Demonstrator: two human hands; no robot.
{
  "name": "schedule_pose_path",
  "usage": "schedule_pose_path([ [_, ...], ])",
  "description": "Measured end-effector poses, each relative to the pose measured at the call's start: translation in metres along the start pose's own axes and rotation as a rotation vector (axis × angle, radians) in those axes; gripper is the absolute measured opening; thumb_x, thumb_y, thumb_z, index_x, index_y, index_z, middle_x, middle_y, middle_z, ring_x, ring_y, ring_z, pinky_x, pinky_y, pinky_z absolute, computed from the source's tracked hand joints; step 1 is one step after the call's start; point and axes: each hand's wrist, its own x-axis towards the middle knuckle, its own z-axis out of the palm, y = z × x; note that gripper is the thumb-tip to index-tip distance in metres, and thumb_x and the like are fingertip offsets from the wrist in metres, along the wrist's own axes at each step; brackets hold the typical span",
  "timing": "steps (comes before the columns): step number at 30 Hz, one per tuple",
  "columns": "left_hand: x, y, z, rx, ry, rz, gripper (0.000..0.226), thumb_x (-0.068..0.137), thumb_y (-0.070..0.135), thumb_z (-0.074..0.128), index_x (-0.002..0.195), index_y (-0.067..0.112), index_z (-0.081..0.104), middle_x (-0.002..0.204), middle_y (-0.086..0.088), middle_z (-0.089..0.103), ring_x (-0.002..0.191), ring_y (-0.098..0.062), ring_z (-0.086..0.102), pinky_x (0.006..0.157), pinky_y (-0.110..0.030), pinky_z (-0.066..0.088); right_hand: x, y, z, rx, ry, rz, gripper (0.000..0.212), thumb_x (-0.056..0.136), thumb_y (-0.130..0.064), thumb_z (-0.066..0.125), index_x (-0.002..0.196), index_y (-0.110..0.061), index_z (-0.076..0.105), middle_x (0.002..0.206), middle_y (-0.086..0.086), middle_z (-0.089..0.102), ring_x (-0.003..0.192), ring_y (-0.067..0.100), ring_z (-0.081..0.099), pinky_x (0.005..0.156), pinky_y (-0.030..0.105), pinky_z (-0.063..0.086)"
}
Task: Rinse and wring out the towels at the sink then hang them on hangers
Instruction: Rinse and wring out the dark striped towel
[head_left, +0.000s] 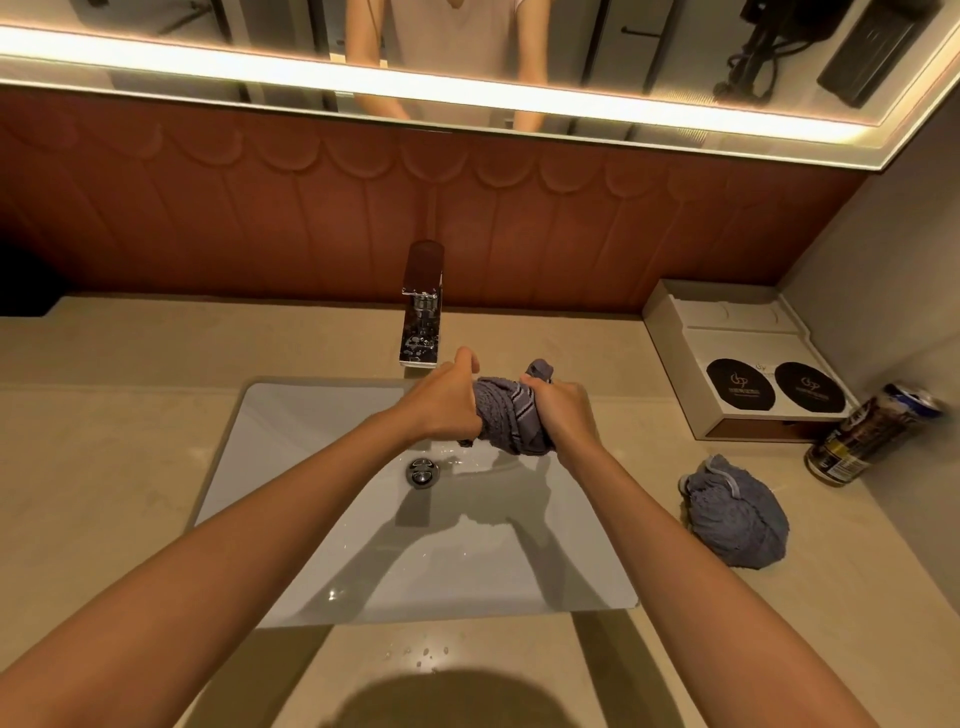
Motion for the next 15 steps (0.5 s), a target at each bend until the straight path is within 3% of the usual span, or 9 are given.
schedule_pose_path([
  [3, -0.002, 0.006, 0.006, -0.013, -0.001, -0.065, 0.039, 0.073, 0.001, 0.057, 0.105, 0.008, 0.036, 0.084, -0.008, 0.049, 0.074, -0.023, 0.052, 0.046, -0.030, 0.039, 0.007, 0.006, 0.001, -0.012, 0.002, 0.021, 0.023, 0.073, -0.030, 0.066, 0.054, -0.019, 0.058, 0.080, 0.012, 0.067, 0.088, 0.037, 0.066, 0.079, 0.050, 0.052],
  [6, -0.004, 0.004, 0.006, -0.229, -0.172, -0.165, 0.039, 0.076, 0.000, 0.053, 0.109, 0.009, 0.034, 0.071, -0.007, 0.042, 0.052, -0.015, 0.039, 0.038, -0.022, 0.028, -0.002, -0.006, -0.002, -0.040, 0.071, -0.054, 0.026, 0.077, -0.013, 0.063, 0.052, -0.021, 0.059, 0.074, 0.011, 0.064, 0.079, 0.032, 0.064, 0.068, 0.043, 0.050],
  [9, -0.009, -0.006, 0.000, -0.443, -0.344, -0.202, 0.048, 0.079, -0.007, 0.043, 0.123, 0.010, 0.035, 0.060, -0.003, 0.033, 0.039, -0.008, 0.027, 0.036, -0.015, 0.019, -0.006, -0.014, -0.002, -0.084, 0.087, -0.227, 0.012, 0.077, -0.009, 0.065, 0.069, -0.001, 0.066, 0.069, 0.010, 0.058, 0.069, 0.024, 0.053, 0.062, 0.031, 0.037],
  [11, -0.009, -0.009, -0.004, -0.464, -0.395, -0.193, 0.056, 0.080, -0.009, 0.042, 0.130, 0.015, 0.034, 0.060, -0.003, 0.035, 0.038, -0.007, 0.028, 0.034, -0.014, 0.021, -0.006, -0.015, -0.002, -0.125, 0.065, -0.289, 0.018, 0.077, -0.012, 0.065, 0.081, 0.006, 0.065, 0.070, 0.010, 0.056, 0.069, 0.023, 0.051, 0.063, 0.030, 0.035],
  [15, -0.004, -0.007, -0.009, -0.460, -0.292, -0.230, 0.066, 0.081, -0.009, 0.051, 0.134, 0.016, 0.023, 0.081, -0.009, 0.046, 0.051, -0.012, 0.043, 0.036, -0.018, 0.035, 0.000, -0.013, -0.001, -0.052, 0.035, -0.106, 0.016, 0.076, -0.017, 0.063, 0.061, -0.015, 0.060, 0.073, 0.009, 0.062, 0.074, 0.029, 0.059, 0.065, 0.035, 0.042],
])
